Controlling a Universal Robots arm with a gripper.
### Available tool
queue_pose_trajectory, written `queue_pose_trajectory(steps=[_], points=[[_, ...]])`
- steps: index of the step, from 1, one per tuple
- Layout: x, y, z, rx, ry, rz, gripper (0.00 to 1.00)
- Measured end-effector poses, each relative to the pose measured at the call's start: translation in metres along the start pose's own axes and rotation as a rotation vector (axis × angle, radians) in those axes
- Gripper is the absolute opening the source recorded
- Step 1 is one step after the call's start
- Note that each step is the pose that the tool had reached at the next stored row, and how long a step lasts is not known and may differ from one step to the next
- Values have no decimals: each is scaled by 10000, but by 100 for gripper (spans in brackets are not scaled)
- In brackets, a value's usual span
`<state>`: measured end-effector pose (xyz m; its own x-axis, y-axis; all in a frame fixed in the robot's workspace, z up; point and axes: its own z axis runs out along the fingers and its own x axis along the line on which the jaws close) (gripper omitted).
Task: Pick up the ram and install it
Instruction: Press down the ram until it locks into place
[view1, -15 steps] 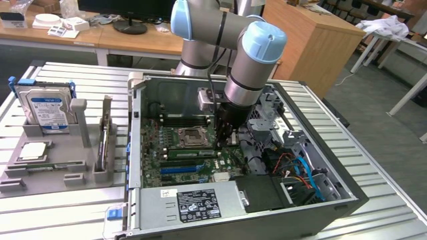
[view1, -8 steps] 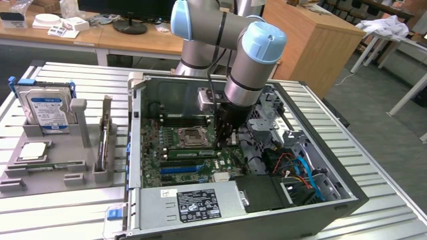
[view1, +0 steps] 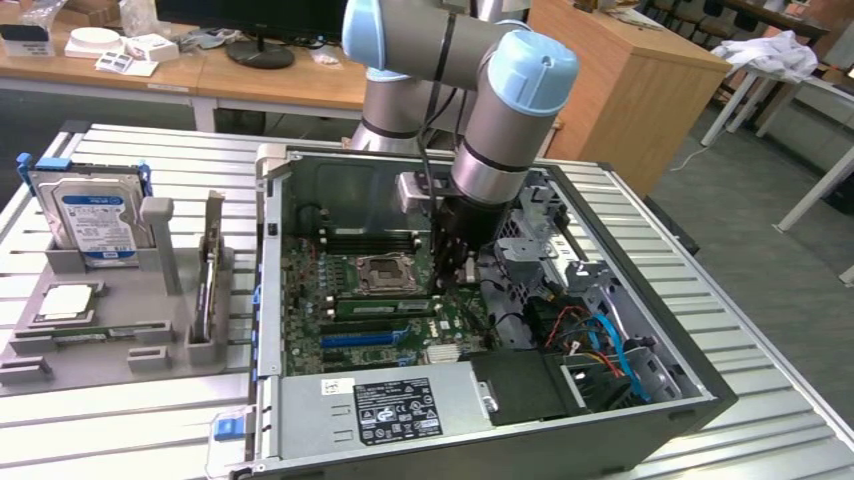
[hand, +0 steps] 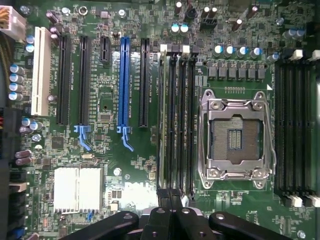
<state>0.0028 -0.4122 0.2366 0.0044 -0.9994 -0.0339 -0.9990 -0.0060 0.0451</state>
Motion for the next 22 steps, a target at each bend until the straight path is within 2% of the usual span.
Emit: queue_pose_trajectory(steps=[12, 17, 19, 22], points=[[-8, 10, -225, 0, 1, 0, 11], [-8, 11, -226, 1, 0, -1, 11], [-8, 43, -226, 3, 1, -3, 11], [-9, 168, -220, 36, 2, -2, 11]])
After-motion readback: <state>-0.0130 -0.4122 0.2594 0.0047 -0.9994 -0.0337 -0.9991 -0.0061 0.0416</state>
